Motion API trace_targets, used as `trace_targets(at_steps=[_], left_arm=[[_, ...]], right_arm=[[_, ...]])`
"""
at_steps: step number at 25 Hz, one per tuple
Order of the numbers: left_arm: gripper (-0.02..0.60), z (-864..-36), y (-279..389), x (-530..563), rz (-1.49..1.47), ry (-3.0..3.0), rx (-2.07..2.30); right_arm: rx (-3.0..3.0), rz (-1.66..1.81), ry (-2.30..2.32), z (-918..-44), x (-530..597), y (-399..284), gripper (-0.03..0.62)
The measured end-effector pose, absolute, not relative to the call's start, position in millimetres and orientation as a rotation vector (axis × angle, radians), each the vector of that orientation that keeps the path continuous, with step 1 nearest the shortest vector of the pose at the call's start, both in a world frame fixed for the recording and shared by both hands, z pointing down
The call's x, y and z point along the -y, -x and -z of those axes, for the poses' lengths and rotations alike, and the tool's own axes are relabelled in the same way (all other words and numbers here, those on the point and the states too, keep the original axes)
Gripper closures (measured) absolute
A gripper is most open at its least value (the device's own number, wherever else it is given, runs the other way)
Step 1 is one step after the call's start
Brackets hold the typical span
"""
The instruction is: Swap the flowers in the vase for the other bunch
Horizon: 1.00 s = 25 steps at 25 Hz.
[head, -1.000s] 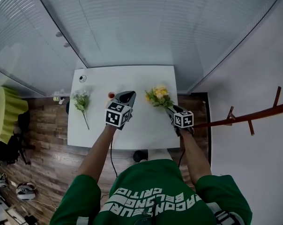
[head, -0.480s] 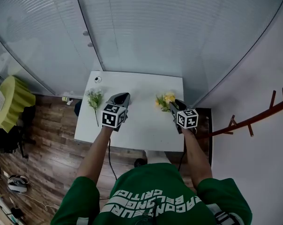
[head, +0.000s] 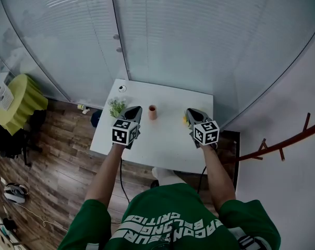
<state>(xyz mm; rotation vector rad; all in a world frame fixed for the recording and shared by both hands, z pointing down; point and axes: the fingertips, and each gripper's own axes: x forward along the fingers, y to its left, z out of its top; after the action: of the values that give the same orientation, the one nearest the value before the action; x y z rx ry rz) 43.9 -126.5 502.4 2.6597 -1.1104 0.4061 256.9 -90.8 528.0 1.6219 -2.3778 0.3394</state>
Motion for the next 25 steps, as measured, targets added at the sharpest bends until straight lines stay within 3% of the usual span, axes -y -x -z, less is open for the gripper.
trace_targets(at_steps=[11,25], left_arm=[[0.577,-524,-27,166,-0.436,-2.642,1.145],[0.577,-545,-40,231,-0.49,-2.651,1.09]], right_arm=[[2.46,-0.34,-1.536,-536,143,-220,0.58],[2.434,-0.389,-1.546,-555,198,-221,0.58]])
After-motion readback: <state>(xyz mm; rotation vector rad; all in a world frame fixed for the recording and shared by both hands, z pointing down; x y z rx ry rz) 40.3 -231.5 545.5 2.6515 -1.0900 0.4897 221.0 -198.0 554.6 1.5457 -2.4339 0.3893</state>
